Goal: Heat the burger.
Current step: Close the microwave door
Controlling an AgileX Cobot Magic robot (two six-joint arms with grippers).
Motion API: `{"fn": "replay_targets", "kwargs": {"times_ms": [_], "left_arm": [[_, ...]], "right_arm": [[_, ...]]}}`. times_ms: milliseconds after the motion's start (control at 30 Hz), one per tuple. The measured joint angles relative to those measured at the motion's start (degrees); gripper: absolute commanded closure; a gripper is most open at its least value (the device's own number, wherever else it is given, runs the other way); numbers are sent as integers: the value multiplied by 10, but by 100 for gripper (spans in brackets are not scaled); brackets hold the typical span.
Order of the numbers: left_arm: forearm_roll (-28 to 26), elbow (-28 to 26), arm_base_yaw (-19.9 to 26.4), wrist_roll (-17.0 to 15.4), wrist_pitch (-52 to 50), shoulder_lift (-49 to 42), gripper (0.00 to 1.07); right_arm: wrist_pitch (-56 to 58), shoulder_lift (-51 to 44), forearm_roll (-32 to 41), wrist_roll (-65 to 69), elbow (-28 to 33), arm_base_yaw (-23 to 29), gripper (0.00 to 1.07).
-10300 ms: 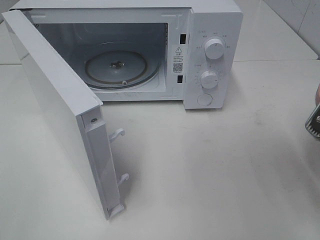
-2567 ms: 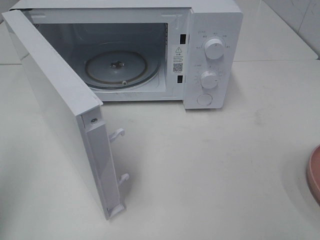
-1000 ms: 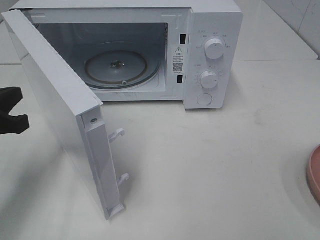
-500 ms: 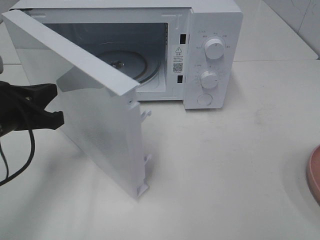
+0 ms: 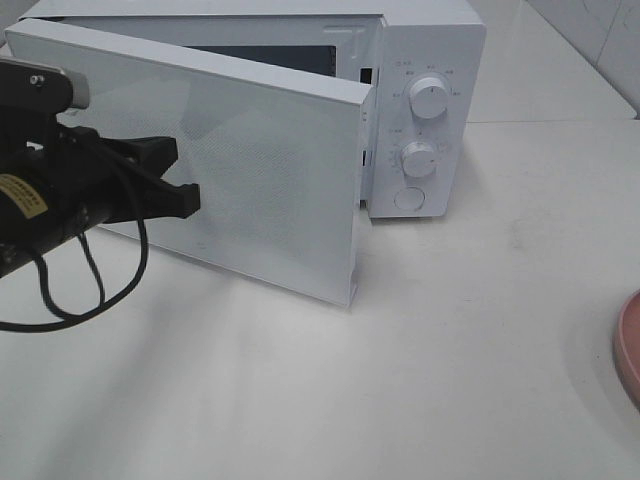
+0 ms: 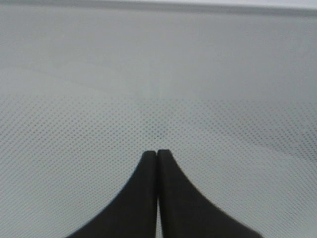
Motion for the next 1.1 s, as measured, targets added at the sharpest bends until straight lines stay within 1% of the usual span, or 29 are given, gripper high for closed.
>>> {"fn": "replay_targets", "kwargs": {"times_ms": [33,100,133,200,233,267,300,333,367,400,433,467,500,533,567,600,633,667,700,733,767,967,1000,1067,1100], "left_arm": [[0,0,0,0,0,0,107],[-20,-26,-14,21,20,10,107],[-20,-26,-14,21,20,10,107],[-50,-53,-30,38,30,23,107],[-50,-53,-30,38,30,23,107],[-72,-70,-39,50,35,33,107],[-84,-80,-44,57,37,38,107],[-84,-80,-44,57,37,38,107],[-105,-97,-51,72,38,49,107],[-105,-97,-51,72,38,49,107],[-116,-107,-56,80,38,56,107],[-138,-127,-64,97,39,67,107],[-138,-127,-64,97,39,67,107],[-158,-144,-72,112,40,79,107],[-170,-154,-75,117,41,86,107],[-170,-154,-75,117,41,86,107],[-191,-170,-79,128,47,99,107],[-191,-170,-79,128,47,99,107],[-207,-189,-83,138,53,110,107],[-207,-189,-83,138,53,110,107],[-223,-206,-84,147,60,121,107],[-232,-250,-89,160,90,151,107],[-232,-250,-89,160,90,151,107],[-233,-270,-95,168,111,164,107],[-233,-270,-95,168,111,164,107]], "right_arm": [[0,0,0,0,0,0,31],[0,0,0,0,0,0,31],[0,0,0,0,0,0,31],[0,0,0,0,0,0,31],[0,0,0,0,0,0,31],[0,0,0,0,0,0,31],[0,0,0,0,0,0,31],[0,0,0,0,0,0,31],[0,0,0,0,0,0,31],[0,0,0,0,0,0,31],[0,0,0,0,0,0,31],[0,0,0,0,0,0,31],[0,0,0,0,0,0,31],[0,0,0,0,0,0,31],[0,0,0,0,0,0,31],[0,0,0,0,0,0,31],[0,0,0,0,0,0,31],[0,0,0,0,0,0,31],[0,0,0,0,0,0,31],[0,0,0,0,0,0,31],[0,0,0,0,0,0,31],[0,0,0,0,0,0,31],[0,0,0,0,0,0,31],[0,0,0,0,0,0,31],[0,0,0,0,0,0,31]]}}
